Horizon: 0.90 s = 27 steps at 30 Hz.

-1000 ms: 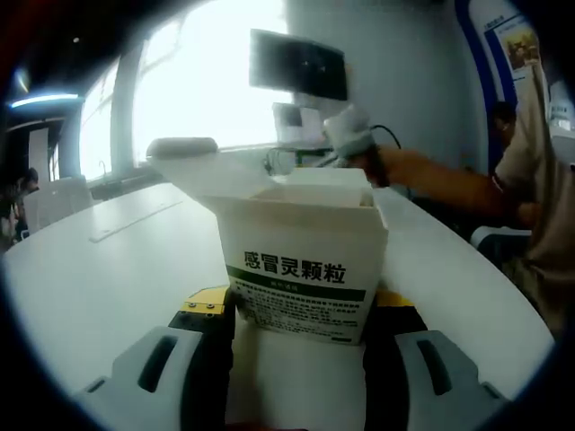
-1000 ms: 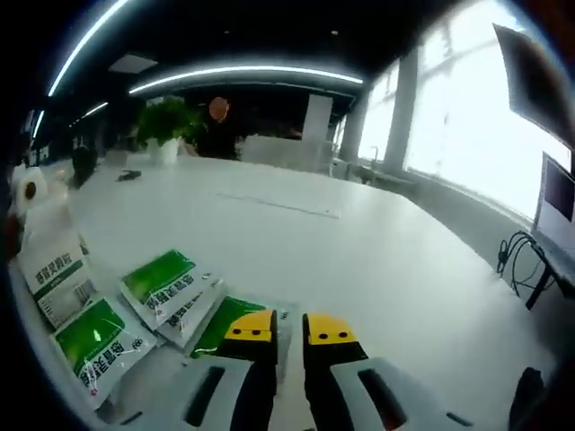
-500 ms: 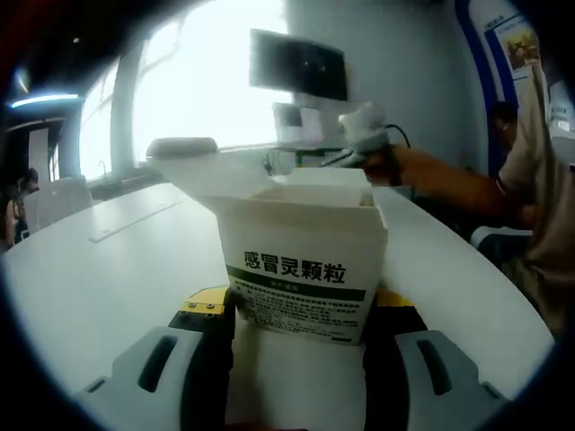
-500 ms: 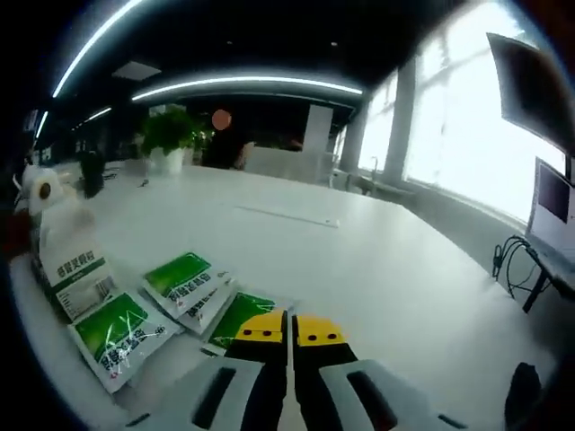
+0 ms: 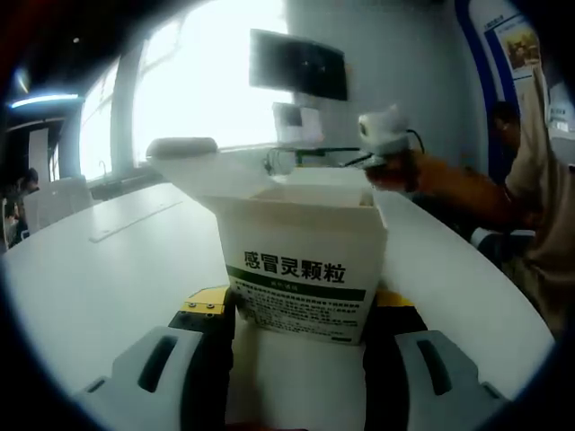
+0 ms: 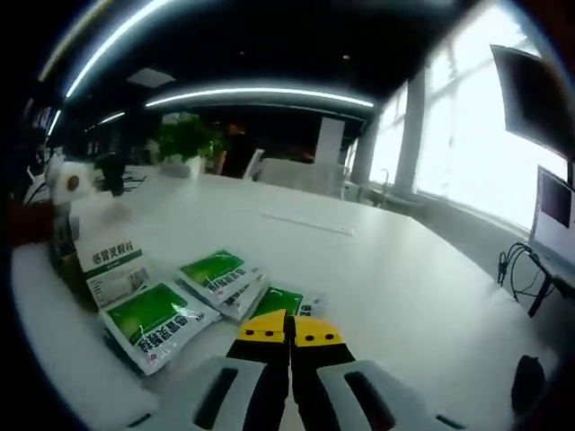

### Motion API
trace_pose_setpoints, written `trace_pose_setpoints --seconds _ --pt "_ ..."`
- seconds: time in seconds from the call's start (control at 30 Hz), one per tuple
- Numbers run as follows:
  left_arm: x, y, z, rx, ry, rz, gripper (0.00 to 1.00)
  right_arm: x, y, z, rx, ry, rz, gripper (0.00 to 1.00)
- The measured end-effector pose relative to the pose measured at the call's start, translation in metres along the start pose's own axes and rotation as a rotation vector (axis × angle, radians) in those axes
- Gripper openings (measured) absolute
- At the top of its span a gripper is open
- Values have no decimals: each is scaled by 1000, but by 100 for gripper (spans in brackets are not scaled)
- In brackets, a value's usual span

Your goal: Take out ganmaoling bag from box put it on table

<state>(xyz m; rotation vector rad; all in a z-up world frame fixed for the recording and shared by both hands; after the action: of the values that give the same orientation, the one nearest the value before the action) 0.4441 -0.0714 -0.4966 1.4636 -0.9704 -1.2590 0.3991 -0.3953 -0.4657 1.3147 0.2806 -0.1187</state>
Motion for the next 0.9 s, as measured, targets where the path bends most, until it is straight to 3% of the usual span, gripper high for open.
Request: trace_pose_setpoints --seconds 0.37,0.77,0.9 --pt "0 0 0 1 1 -1 49 -12 -12 -10 49 12 47 0" --pt "0 -1 1 1 1 -2 49 -19 -24 -19 46 48 103 0" --pt "0 -1 1 2 2 -4 49 -21 -25 -19 46 25 117 0"
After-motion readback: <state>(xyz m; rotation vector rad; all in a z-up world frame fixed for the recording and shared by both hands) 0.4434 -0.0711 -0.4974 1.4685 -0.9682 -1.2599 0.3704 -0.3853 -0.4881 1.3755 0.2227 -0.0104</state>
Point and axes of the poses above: the point that each gripper's makers call its tool centre point, and the gripper's own axes: x roughly forward along the fingers, z roughly to its right, y roughly out of its top, the point moved 10 cm from there along -x, roughly backward along the fingers, and after that the axes turned 7 degrees about -y, right-handed, at the moved point
